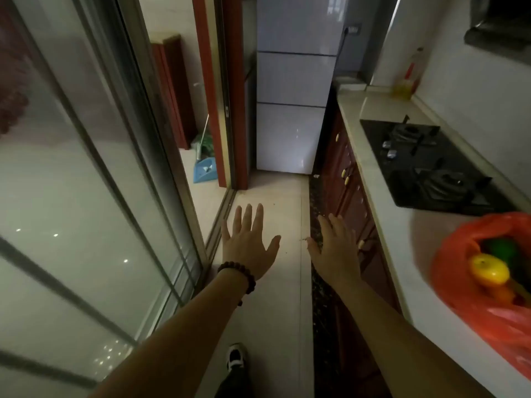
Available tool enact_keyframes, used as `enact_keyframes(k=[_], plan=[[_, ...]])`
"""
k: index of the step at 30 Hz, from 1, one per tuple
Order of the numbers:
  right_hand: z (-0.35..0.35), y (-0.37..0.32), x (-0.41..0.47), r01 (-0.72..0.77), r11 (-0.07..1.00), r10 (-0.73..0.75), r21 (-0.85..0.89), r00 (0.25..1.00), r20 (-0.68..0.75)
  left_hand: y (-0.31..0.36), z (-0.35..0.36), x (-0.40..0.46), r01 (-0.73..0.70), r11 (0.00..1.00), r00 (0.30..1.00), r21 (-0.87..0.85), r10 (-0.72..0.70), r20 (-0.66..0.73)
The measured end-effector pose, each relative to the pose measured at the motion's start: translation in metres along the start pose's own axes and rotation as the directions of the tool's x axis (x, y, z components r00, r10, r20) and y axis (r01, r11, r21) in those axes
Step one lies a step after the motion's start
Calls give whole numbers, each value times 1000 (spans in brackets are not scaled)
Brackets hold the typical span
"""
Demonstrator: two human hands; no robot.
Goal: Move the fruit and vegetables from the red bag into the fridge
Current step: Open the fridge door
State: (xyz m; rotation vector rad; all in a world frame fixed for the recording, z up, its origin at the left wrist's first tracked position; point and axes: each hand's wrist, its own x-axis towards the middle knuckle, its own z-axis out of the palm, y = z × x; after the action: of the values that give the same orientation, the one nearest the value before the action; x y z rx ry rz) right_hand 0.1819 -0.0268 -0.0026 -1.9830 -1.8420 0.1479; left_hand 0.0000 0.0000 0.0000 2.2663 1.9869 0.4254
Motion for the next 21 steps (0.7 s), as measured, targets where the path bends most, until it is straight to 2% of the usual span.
enact_keyframes(k=[6,14,21], plan=[[39,-3,109,-41,999,41,3,999,0,-26,21,115,-6,1000,1000,-8,5,-15],[57,-40,282,-73,997,74,28,996,-41,-62,9,284,28,998,1000,-53,-28,-7],[77,-39,375,-100,995,101,23,994,-51,-80,17,383,22,998,999,-65,-21,24]])
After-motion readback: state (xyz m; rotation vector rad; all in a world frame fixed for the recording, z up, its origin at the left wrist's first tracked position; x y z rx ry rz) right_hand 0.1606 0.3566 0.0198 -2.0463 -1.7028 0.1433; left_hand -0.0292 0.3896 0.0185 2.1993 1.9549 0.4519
